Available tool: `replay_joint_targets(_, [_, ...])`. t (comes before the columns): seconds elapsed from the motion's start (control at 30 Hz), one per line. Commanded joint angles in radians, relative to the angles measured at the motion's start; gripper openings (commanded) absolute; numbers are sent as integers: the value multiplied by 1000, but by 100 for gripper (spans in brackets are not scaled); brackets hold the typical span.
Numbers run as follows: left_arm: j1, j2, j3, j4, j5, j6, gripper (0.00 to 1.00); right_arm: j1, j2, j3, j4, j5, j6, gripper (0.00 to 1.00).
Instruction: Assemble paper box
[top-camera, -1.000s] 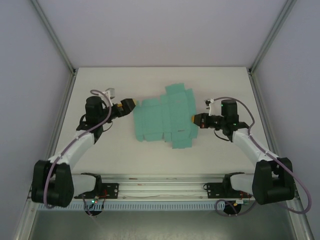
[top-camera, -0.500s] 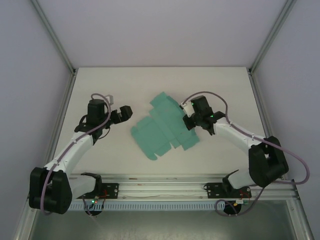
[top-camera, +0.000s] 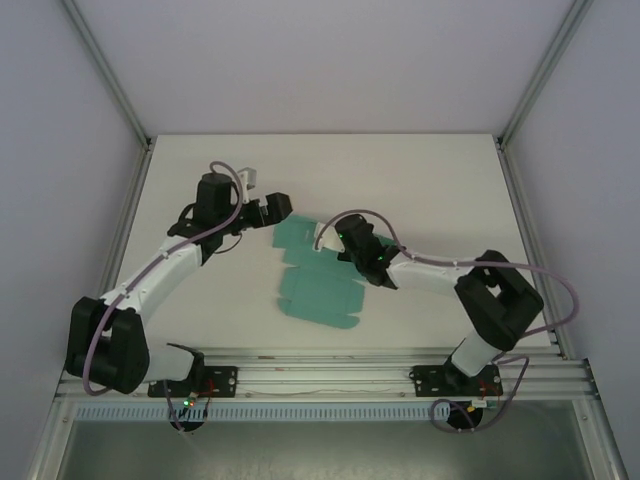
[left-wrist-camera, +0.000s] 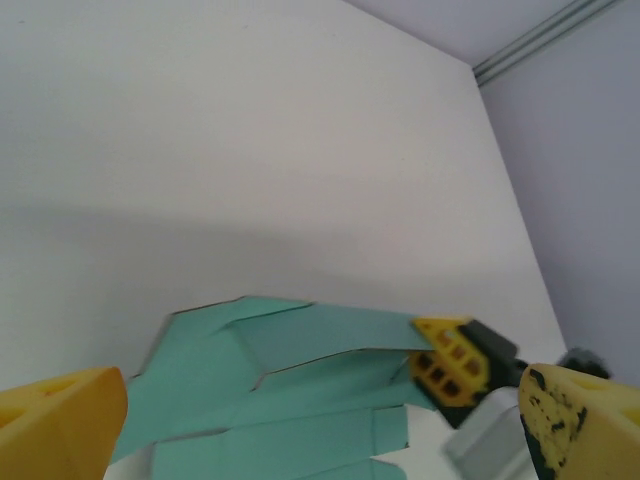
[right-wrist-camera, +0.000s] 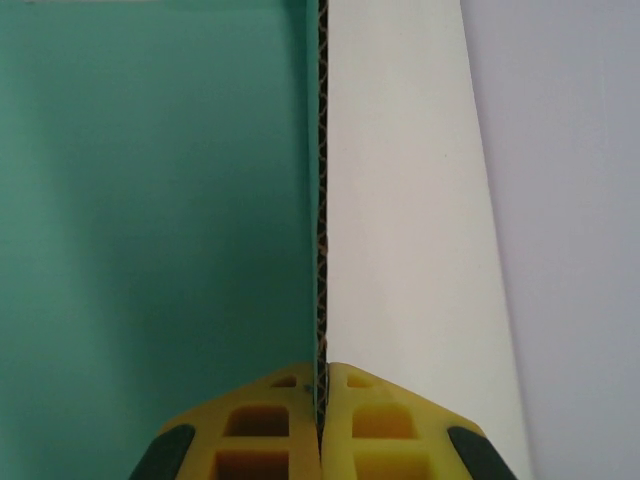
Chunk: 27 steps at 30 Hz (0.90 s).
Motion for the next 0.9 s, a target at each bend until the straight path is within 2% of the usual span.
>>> replay_joint_targets(0.0, [-29,31,40,34,25,-30,100,4,-12,-10,158,57,-111,1])
replay_joint_targets(0.23, [-76,134,112,36,47,-49,99,23,-57,-27,153,-5,-129,1])
replay_joint_targets(0.33, [-89,164,124,54,84,-49,90,24,-60,-21,129,-12,-124,1])
replay_joint_targets(0.43, [-105,174,122,47,76,-76,82,24,-48,-13,137,3,-117,1])
replay_joint_targets(0.53, [-114,166,94,47,31,-92,79,24,-45,-12,149,12,-115,1])
replay_joint_targets(0.87, [-125,186,-13,234,72,-243,70,24,-84,-8,133,-57,-35,1])
